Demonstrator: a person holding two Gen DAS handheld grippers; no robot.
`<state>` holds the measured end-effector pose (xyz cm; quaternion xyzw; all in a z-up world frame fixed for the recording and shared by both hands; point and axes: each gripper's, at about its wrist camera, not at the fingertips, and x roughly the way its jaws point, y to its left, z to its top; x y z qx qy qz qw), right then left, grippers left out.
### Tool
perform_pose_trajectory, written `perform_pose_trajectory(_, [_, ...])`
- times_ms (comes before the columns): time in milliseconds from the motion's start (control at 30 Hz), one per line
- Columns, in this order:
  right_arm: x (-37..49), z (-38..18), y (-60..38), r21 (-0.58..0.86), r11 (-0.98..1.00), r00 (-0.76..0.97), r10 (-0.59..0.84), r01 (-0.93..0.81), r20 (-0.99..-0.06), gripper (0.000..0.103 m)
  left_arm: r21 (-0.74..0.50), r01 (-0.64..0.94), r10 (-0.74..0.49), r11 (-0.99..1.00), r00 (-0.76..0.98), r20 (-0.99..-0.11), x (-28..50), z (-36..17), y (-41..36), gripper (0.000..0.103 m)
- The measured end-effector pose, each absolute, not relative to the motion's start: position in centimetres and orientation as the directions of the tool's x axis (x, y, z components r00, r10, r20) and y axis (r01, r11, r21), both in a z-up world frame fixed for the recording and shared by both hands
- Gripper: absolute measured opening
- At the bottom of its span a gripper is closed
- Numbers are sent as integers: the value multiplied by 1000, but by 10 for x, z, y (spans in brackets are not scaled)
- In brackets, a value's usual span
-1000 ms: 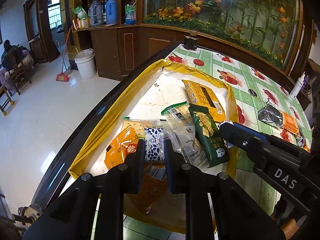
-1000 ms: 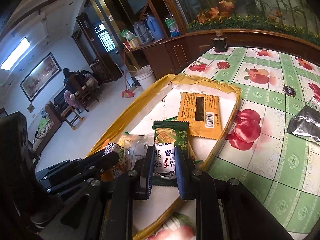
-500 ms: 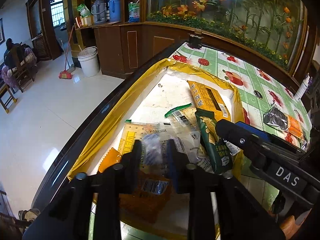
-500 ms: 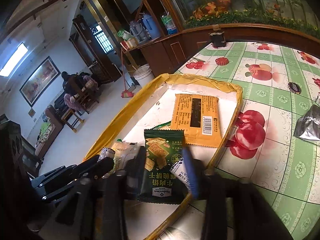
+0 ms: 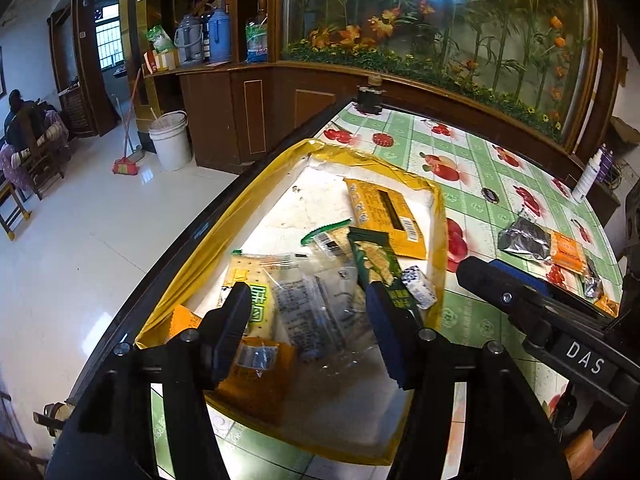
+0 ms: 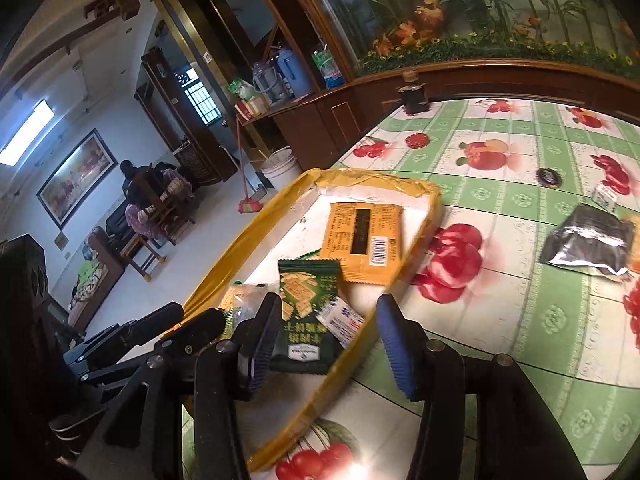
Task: Organize snacks
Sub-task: 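Open both tools over the tray and move back to the table, then grasp the silver foil bag with the left tool while the right tool grasps the orange cracker pack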
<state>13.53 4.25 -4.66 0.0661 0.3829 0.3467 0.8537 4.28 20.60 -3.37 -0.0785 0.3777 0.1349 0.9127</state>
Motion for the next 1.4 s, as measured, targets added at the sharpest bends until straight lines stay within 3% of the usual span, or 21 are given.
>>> perform_pose_trajectory(533, [115, -58, -78, 385, 840, 567, 542, -382, -620, 54, -27, -216, 133, 976, 692, -710, 44, -26, 154, 59])
perform_pose_trajectory(933, [110, -71, -212, 336, 931, 669, 341, -143, -660, 61, -45, -15, -24, 999, 658, -753, 89, -34, 74, 58])
perform_pose_trajectory(1000, [110, -68, -234, 325, 941, 690, 295, -92, -660, 67, -33, 36, -49, 999, 669, -741, 100, -33, 55, 63])
perform_pose_trajectory(1067, [110, -65, -254, 329, 943, 708, 267, -52, -654, 70, -5, 74, -53, 997, 672, -739, 113, -33, 37, 74])
perform_pose_trajectory(1267, [126, -51, -283, 365, 931, 733, 262, -21, -628, 72, 24, 123, -63, 992, 660, -748, 156, -41, 6, 74])
perform_pose_trajectory(1400, [151, -42, -265, 324, 943, 747, 273, -82, -606, 72, -94, 86, -127, 992, 606, -785, 185, -49, 7, 74])
